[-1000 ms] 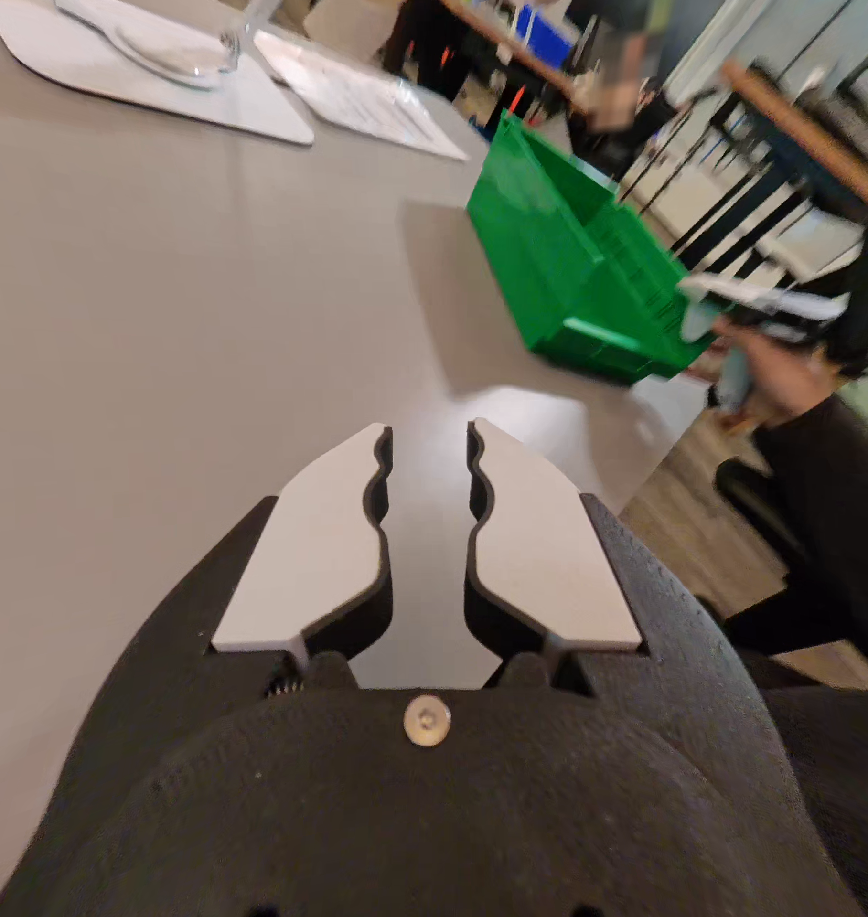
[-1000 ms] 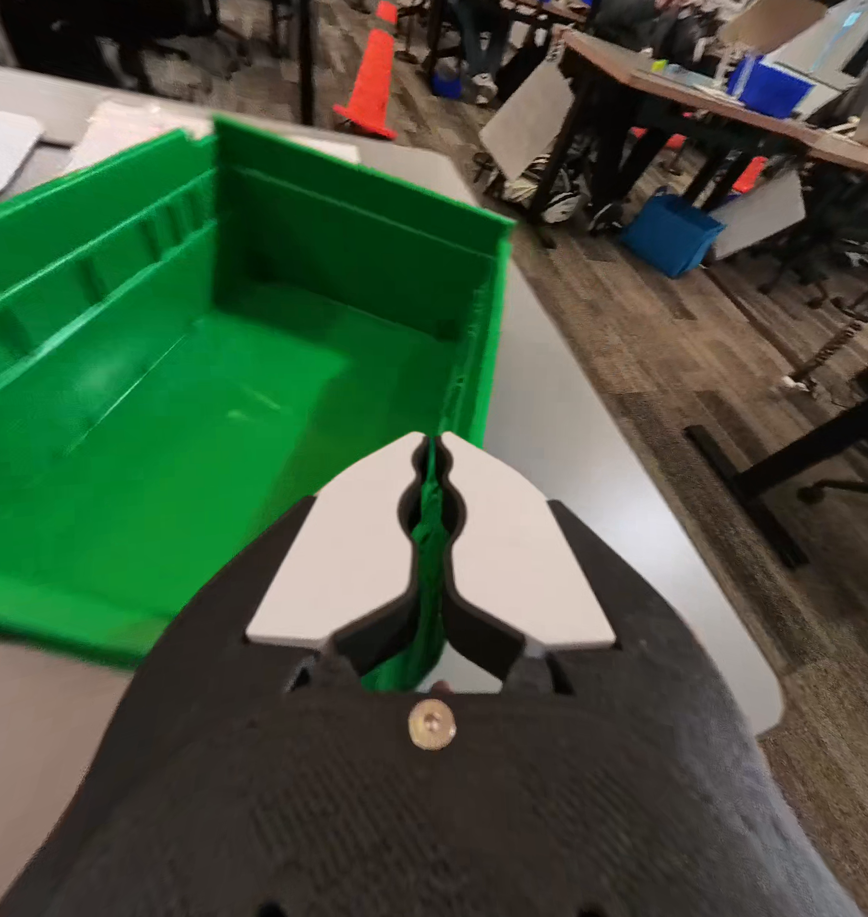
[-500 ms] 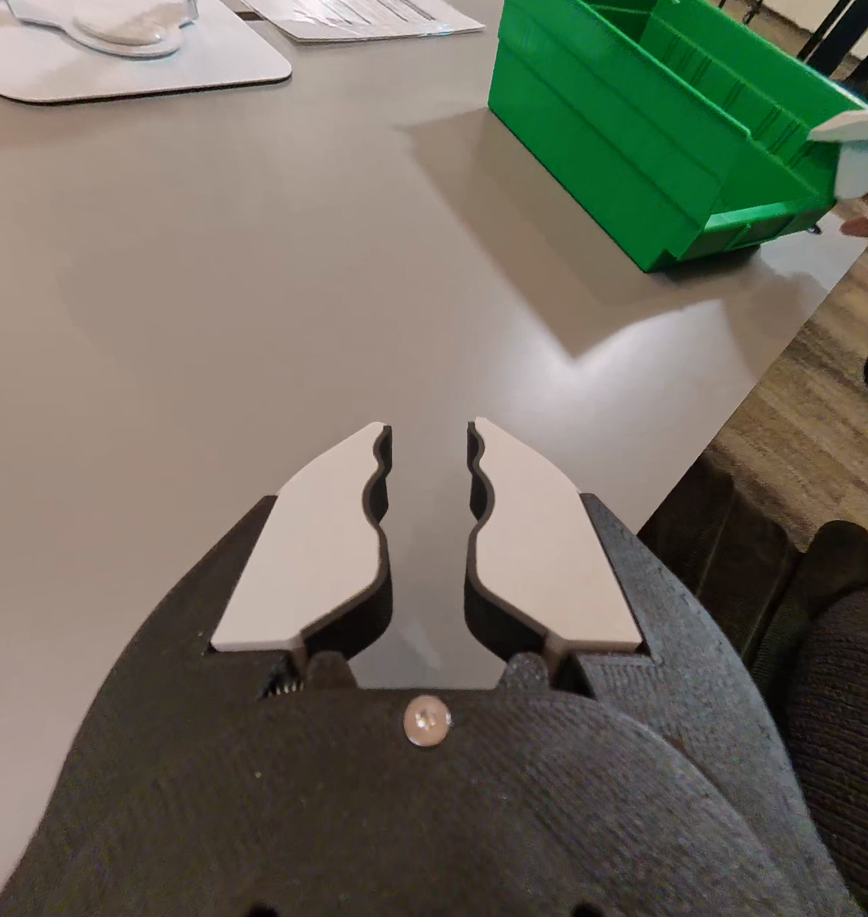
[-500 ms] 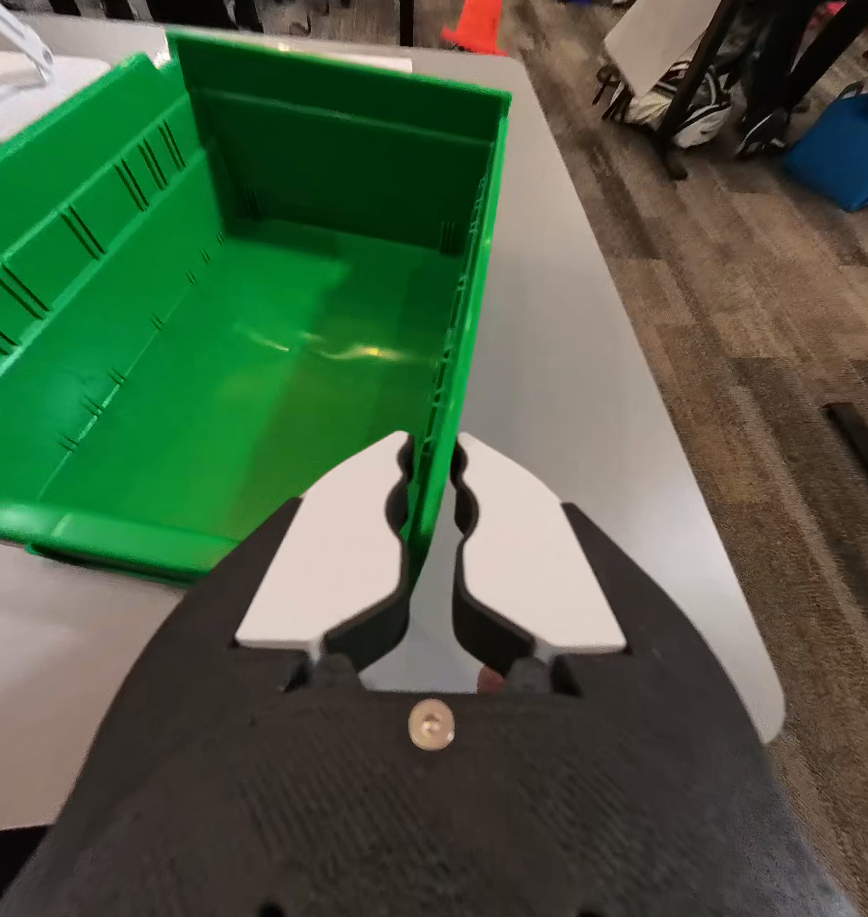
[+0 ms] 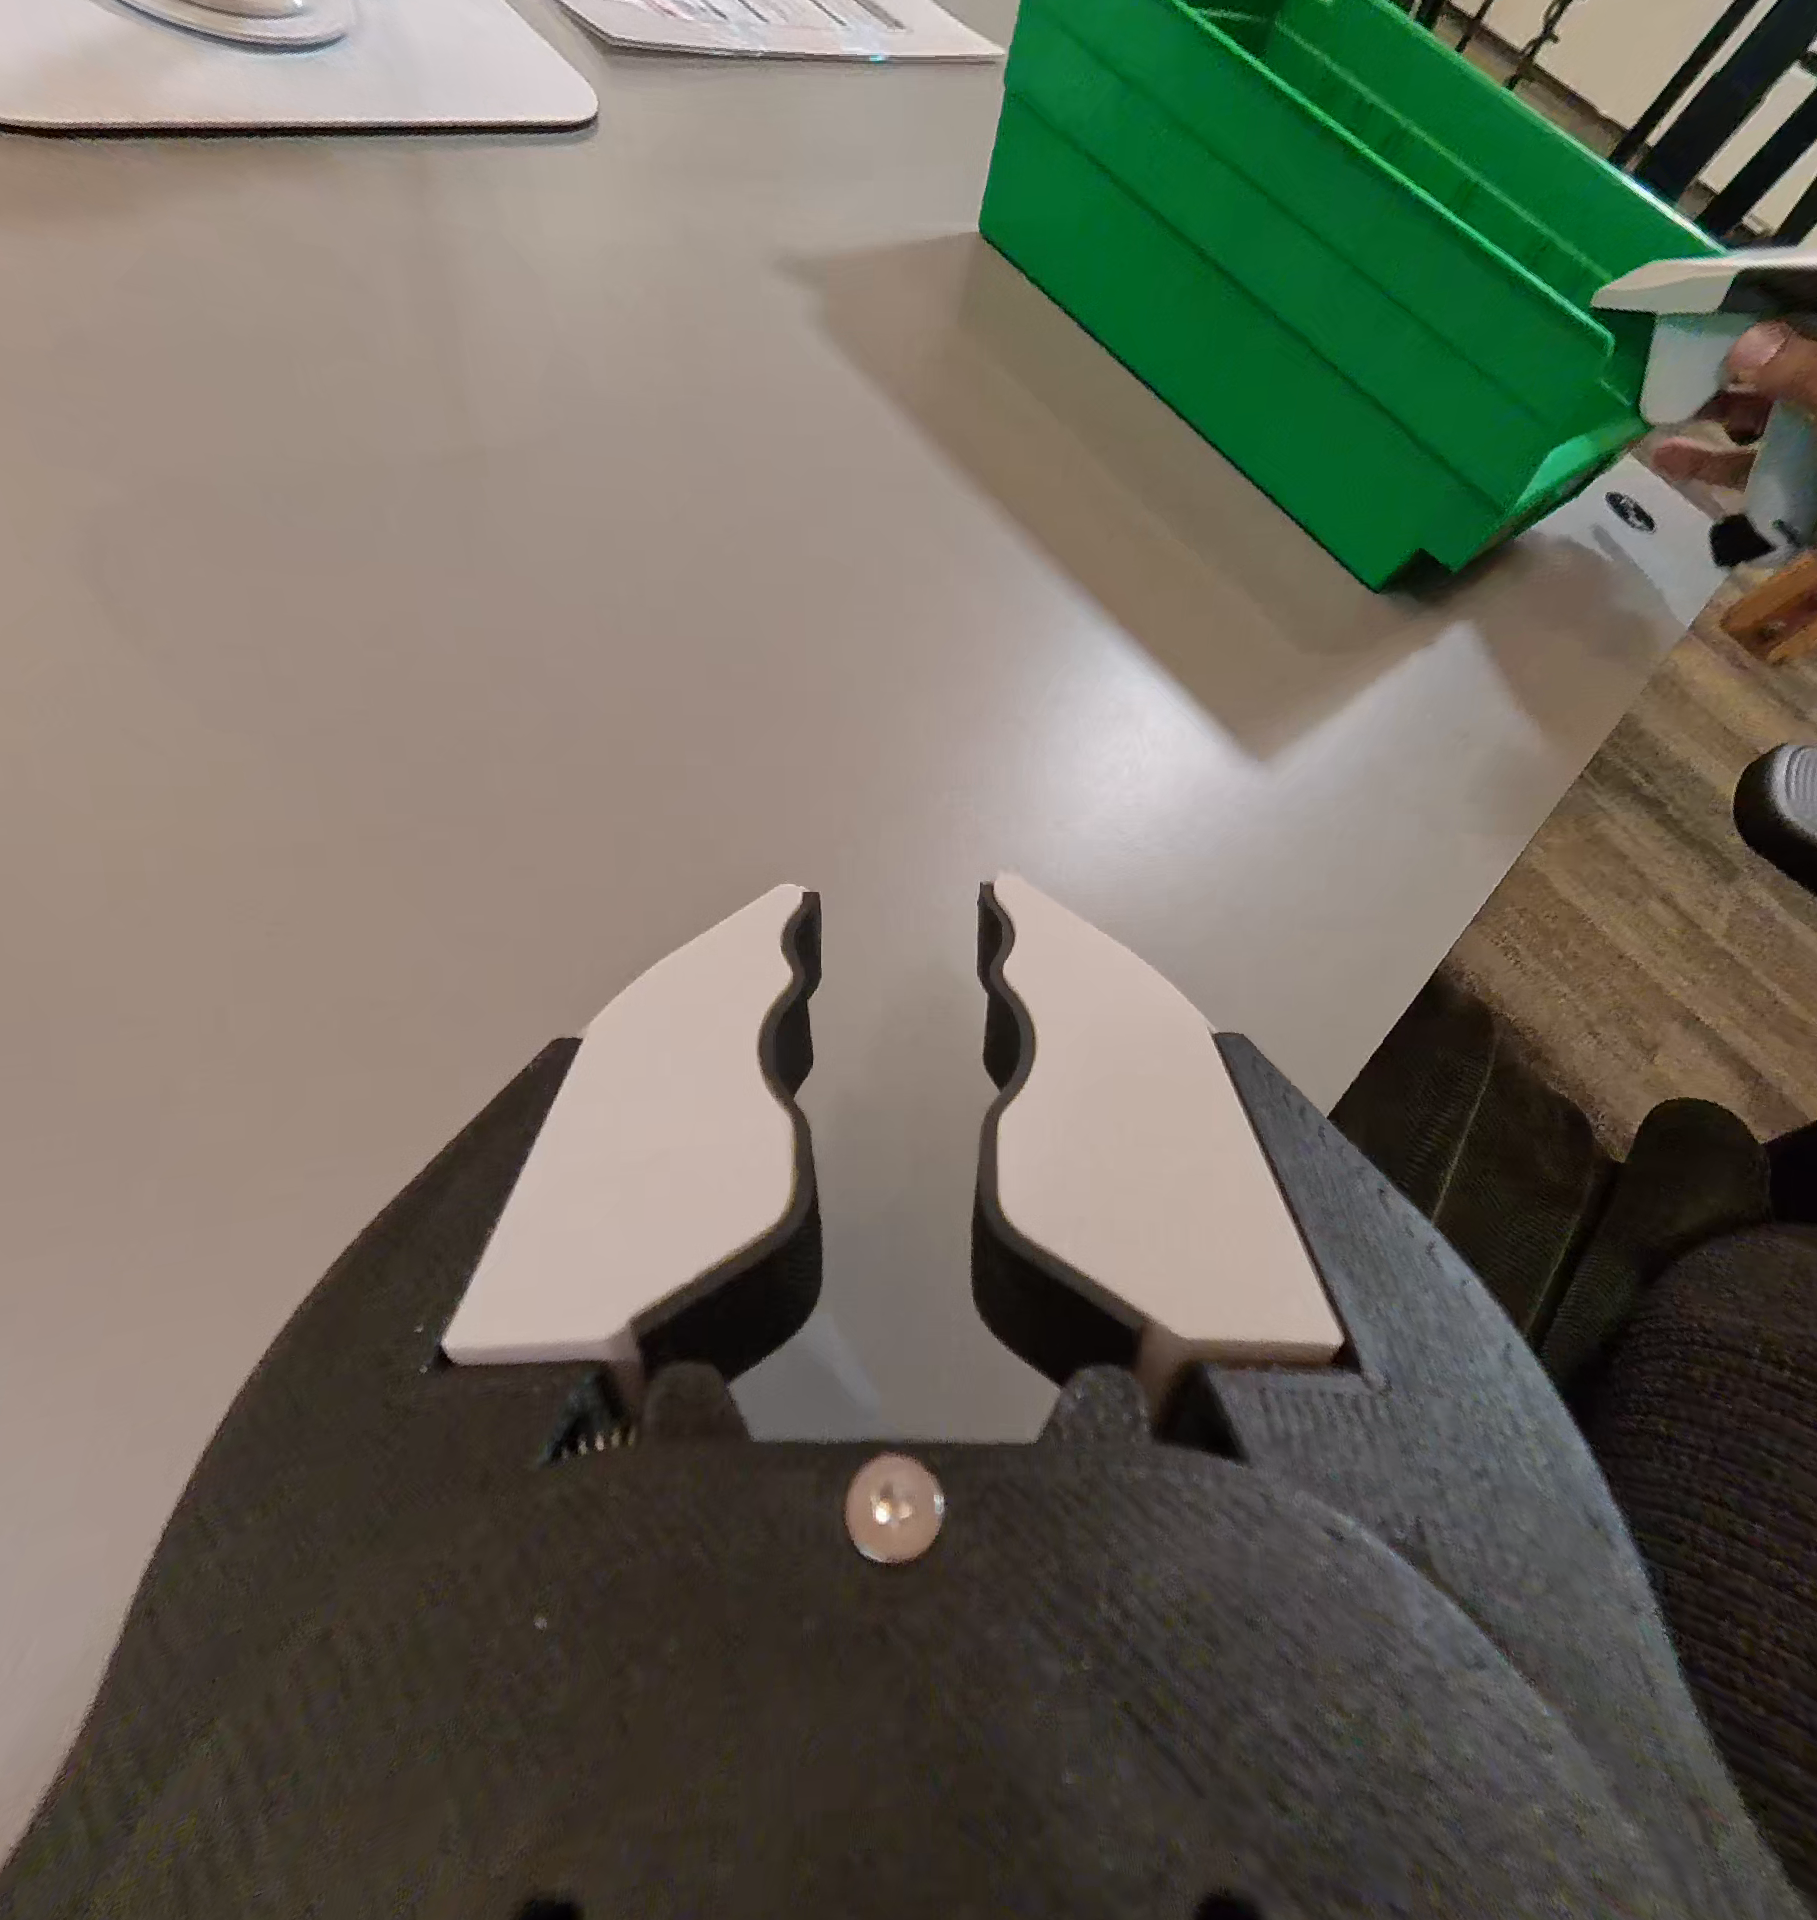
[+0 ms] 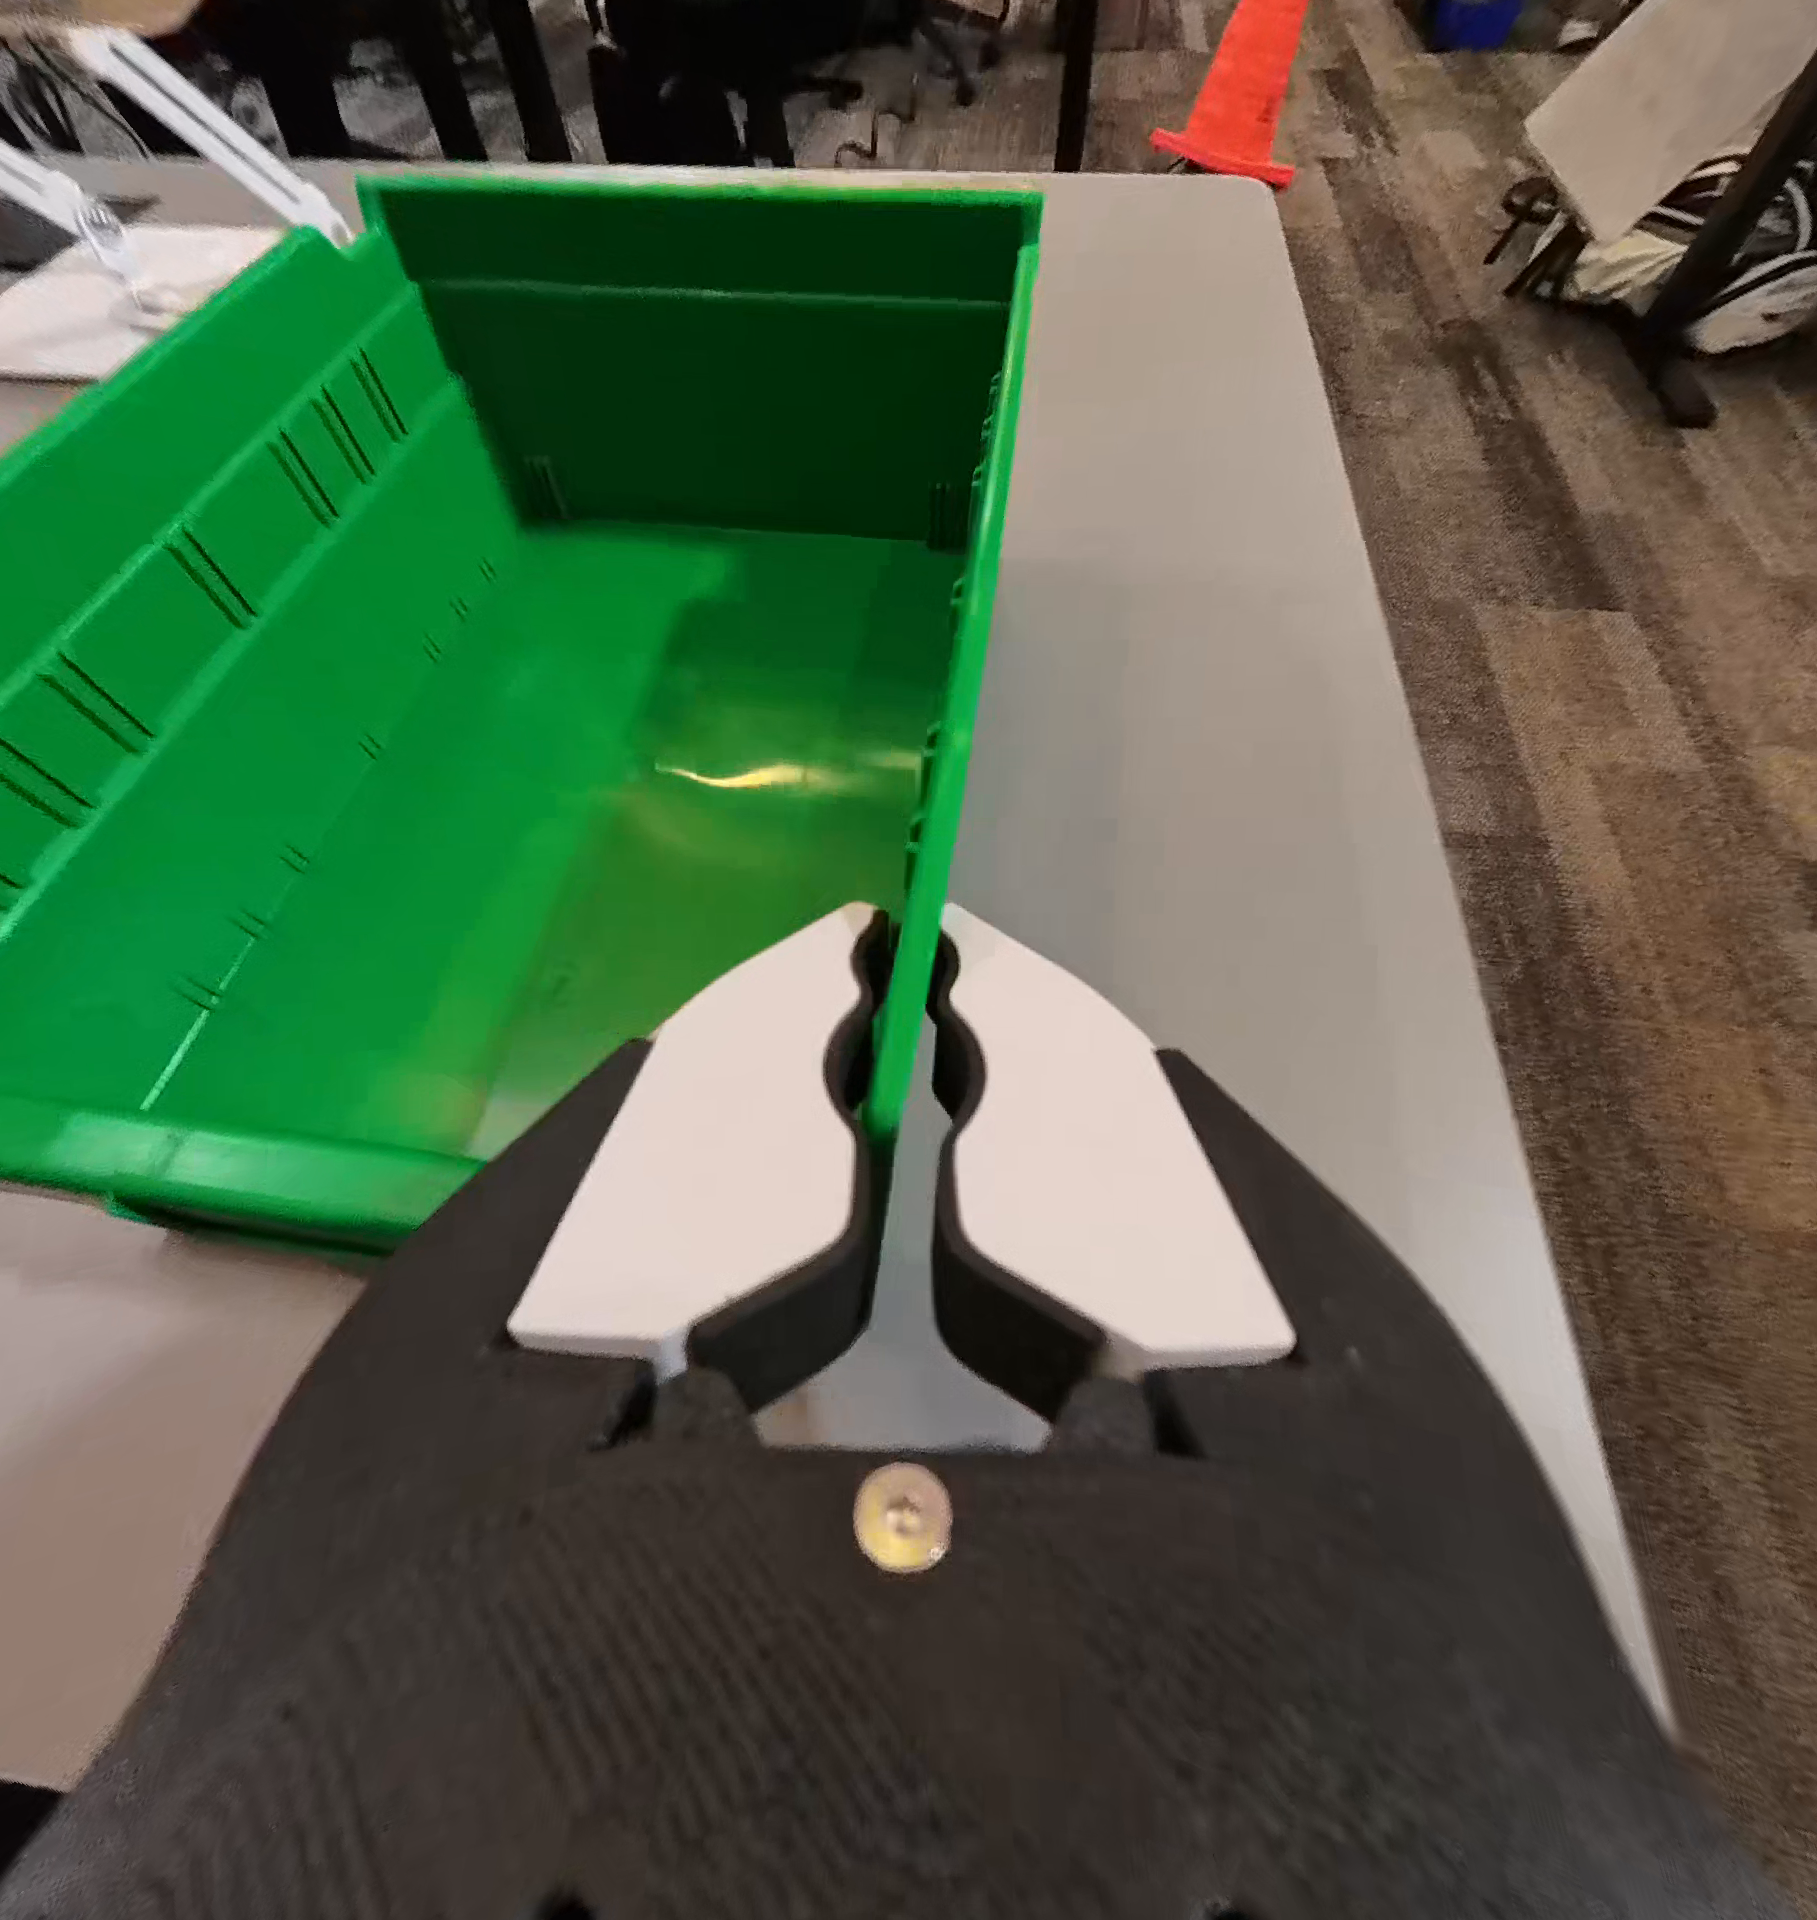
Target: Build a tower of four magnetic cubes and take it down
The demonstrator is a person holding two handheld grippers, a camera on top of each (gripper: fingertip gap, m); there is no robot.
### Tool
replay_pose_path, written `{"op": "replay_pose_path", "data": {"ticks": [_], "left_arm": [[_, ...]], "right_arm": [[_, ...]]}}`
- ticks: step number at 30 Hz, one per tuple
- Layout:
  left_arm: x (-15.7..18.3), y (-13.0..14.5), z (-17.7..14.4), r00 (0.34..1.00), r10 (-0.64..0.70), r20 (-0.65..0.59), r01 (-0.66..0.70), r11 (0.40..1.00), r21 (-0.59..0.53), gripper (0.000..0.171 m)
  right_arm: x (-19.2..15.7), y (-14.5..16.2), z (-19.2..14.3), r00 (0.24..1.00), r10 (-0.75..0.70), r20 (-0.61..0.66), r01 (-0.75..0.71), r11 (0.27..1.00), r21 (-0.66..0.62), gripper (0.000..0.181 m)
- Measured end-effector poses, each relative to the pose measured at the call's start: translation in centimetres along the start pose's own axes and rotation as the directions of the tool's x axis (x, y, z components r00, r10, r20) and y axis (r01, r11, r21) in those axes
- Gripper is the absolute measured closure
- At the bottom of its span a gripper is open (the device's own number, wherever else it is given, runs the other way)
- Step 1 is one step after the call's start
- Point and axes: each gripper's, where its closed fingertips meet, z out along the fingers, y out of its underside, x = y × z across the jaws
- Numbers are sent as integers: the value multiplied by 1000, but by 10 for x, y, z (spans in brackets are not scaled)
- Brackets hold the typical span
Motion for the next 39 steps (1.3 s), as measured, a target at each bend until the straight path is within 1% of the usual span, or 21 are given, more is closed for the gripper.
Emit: {"op": "replay_pose_path", "data": {"ticks": [3,5,8,10,13,18,19,21,23,25,27,30,32,33,34,35,36,37,38,39], "left_arm": [[-2,4,2,999,29,18,-28,999,-27,140],[-4,5,1,999,43,29,-42,999,-32,140],[-4,3,1,999,33,21,-32,999,-24,140],[-4,3,1,1000,26,17,-26,999,-21,140],[-5,2,0,999,29,22,-28,999,-19,140],[-6,4,1,1000,24,19,-23,999,-28,140],[-6,4,2,1000,24,19,-23,999,-29,140],[-6,3,1,999,25,20,-24,999,-24,140],[-5,2,0,999,27,23,-27,1000,-15,141],[-6,1,-1,999,29,26,-29,1000,-10,141],[-7,0,-2,999,27,30,-27,1000,-3,140],[-9,-5,-4,999,19,33,-20,1000,24,139],[-11,-12,-8,999,21,47,-24,998,63,139],[-13,-16,-11,998,23,60,-28,996,84,139],[-15,-21,-16,997,27,77,-35,993,109,139],[-19,-28,-23,993,36,112,-53,988,147,139],[-30,-43,-36,978,41,206,-88,971,222,137],[-44,-63,-59,941,30,337,-148,933,329,137],[-54,-82,-88,897,10,442,-222,876,429,138],[-61,-96,-118,857,-20,514,-284,815,505,138]], "right_arm": [[1,0,1,998,-48,-38,47,999,-28,175],[1,0,2,998,-62,-34,61,998,-33,175],[1,-1,3,999,-22,26,22,1000,-8,175],[5,-2,4,999,18,44,-18,1000,7,175],[6,-3,4,998,49,38,-49,999,20,175],[7,-3,5,1000,7,-7,-7,1000,4,175],[8,-5,5,1000,1,-23,-1,1000,11,171],[9,-15,3,998,6,-66,-3,999,51,136],[3,-35,-7,997,-13,-77,22,994,109,123],[-8,-67,-24,993,-56,-106,79,973,219,119],[-32,-99,-41,989,-109,-98,136,931,340,116],[-90,-135,-58,980,-195,-30,184,855,485,115],[-142,-149,-66,969,-238,63,162,809,564,114],[-173,-150,-69,957,-261,131,134,790,598,117],[-204,-147,-73,936,-284,210,97,779,620,123],[-235,-139,-77,909,-306,284,60,768,637,132],[-264,-132,-82,885,-321,338,20,750,661,136],[-287,-128,-85,877,-312,366,-33,720,693,134],[-308,-125,-88,869,-310,386,-79,683,726,137],[-332,-117,-88,842,-337,422,-99,672,734,141]]}}
